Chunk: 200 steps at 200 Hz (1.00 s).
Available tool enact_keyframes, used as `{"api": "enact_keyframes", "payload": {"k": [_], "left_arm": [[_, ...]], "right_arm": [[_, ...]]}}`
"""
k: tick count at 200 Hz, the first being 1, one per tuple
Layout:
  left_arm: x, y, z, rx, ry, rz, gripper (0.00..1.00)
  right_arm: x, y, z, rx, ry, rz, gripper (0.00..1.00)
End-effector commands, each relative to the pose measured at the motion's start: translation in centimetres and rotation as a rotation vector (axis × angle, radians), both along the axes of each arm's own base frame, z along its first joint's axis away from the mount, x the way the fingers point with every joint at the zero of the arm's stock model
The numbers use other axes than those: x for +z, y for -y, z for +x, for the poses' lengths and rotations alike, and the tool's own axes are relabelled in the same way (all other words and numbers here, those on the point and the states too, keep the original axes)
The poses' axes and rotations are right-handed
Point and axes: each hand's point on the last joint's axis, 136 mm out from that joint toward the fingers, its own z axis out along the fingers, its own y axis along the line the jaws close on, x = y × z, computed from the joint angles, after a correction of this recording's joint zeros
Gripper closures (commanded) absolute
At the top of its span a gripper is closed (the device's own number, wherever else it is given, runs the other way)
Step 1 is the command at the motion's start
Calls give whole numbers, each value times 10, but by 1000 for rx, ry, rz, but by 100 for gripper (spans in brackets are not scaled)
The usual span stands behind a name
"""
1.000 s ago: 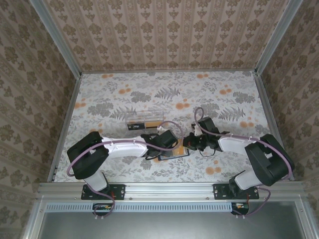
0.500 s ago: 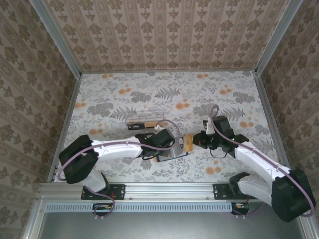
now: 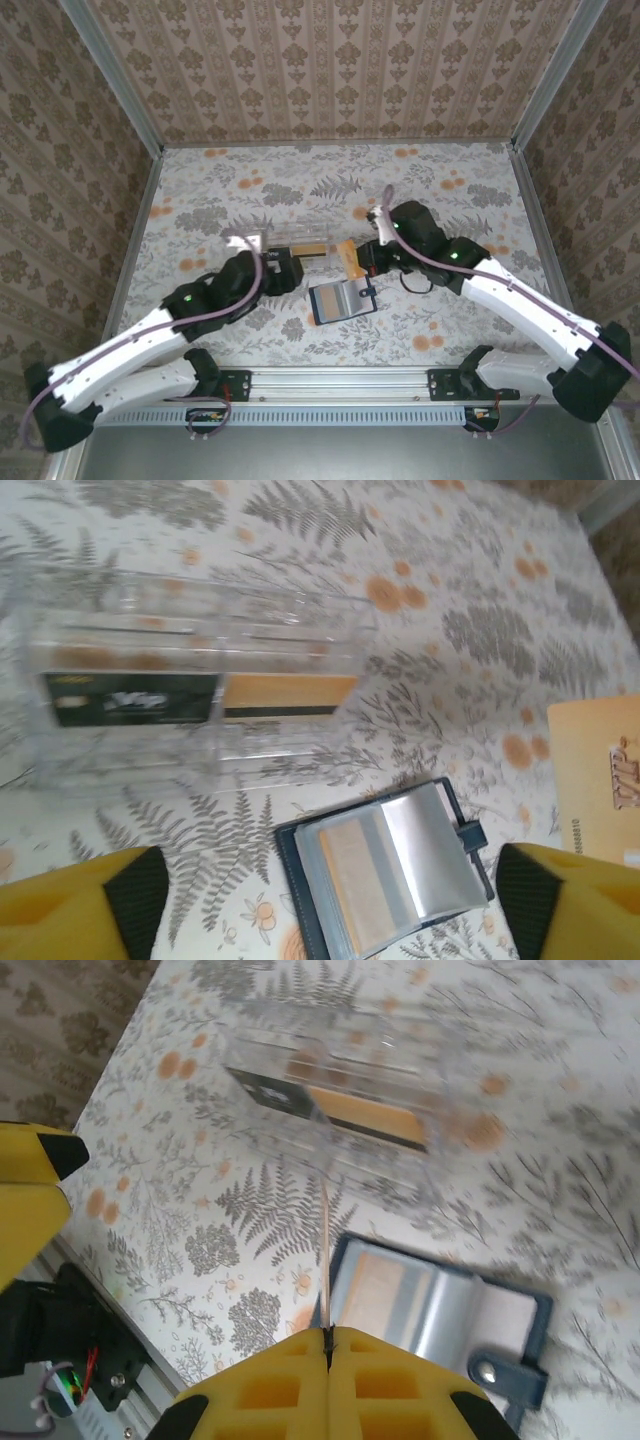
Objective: Take the credit cards out of the card holder
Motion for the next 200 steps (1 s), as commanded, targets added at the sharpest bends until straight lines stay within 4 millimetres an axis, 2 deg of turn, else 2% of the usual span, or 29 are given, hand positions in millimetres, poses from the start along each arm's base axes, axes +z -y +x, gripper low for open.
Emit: {"api": "enact_keyframes", "payload": {"k": [1,36,42,76,99,132,174,200], "left_arm": [[-16,-46,-10,93,-11,72,2],[-12,-77,-21,136,27,32,0],[-12,-80,-22,141,31,28,0],[-14,-88,-27,138,36,38,0],[-17,-89,-29,131,27,48,0],[-19,-88,-31,121,22,43,0],[-23,-87,-32,116,13,43,0],[-24,-88,-33,115,6,48,0]], "right_arm": [[4,-13,10,146,170,-158,100],[12,-49,14,377,328,-278,100],[7,-57,17,417,336,-310,100],[-20,-74,14,674,401,-534,100],[-35,-86,16,796,430,-616,100],[-51,-94,36,877,471,-725,100],[-64,-112,53,936,469,-760,100],[-73,-115,64,950,481,-796,100]]}}
